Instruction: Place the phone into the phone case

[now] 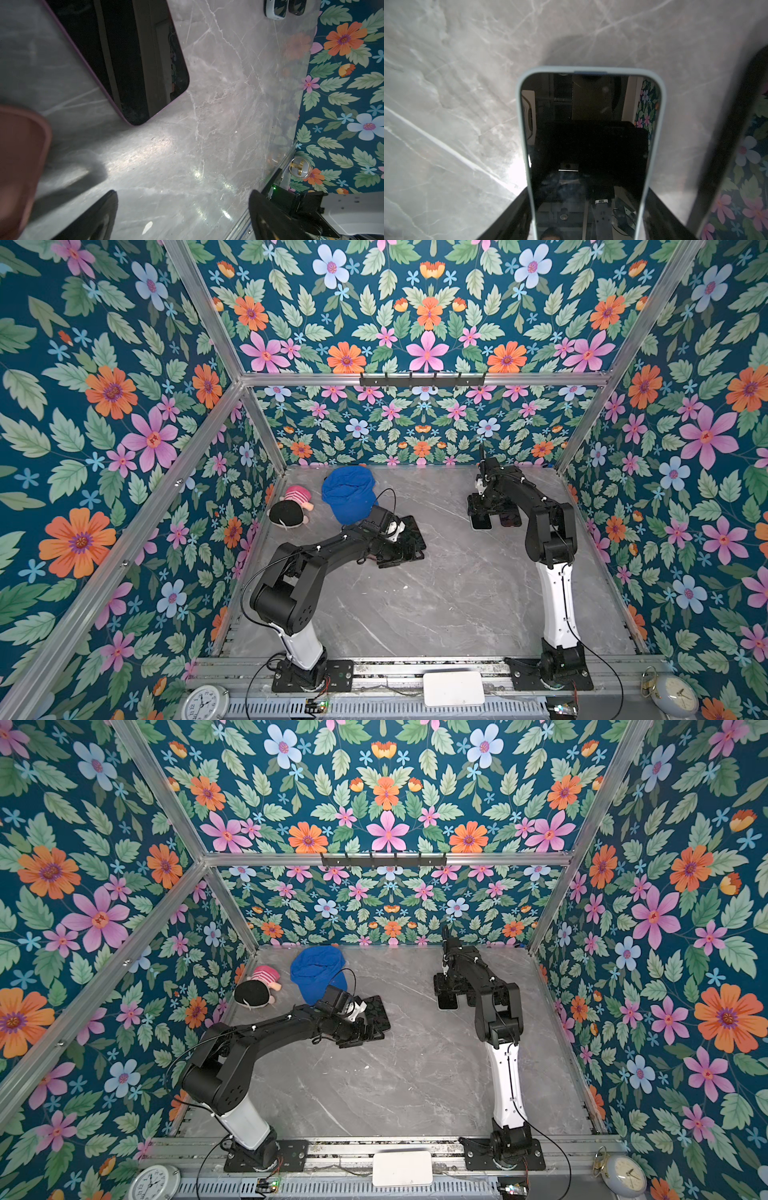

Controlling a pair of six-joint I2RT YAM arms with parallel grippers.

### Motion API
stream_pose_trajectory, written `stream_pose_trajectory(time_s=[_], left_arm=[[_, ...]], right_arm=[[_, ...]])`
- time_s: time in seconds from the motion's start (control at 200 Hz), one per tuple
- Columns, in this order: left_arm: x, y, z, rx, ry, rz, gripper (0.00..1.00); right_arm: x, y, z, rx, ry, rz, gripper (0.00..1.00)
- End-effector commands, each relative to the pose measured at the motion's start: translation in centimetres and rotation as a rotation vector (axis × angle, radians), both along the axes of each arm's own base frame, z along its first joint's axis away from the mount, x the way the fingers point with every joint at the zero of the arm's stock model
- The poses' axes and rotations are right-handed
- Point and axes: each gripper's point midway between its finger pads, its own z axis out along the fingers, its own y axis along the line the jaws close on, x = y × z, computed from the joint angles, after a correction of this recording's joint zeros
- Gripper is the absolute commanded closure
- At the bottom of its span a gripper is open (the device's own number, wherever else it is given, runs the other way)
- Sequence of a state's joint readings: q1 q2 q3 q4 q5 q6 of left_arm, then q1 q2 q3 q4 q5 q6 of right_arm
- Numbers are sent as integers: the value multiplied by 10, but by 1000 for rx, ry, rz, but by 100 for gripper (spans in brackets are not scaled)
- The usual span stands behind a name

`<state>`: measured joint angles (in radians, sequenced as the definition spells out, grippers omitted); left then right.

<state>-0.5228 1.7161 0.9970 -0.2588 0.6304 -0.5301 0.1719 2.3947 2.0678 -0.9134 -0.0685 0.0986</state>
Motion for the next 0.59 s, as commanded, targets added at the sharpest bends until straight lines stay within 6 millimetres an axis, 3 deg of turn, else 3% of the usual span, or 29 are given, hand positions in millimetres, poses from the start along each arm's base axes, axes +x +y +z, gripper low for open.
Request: stream_pose_trajectory(time_s=[0.0,0.325,0.59], left_arm=[[2,-1,1,-12,-4,5,0],[2,0,0,-15,-7,12,0],[4,3,1,-14,-15,17,0]], right_arm=[[0,0,5,2,-2,-3,32],[1,2,8,5,-3,-17,20],[1,-2,18,-38,-24,-24,1]])
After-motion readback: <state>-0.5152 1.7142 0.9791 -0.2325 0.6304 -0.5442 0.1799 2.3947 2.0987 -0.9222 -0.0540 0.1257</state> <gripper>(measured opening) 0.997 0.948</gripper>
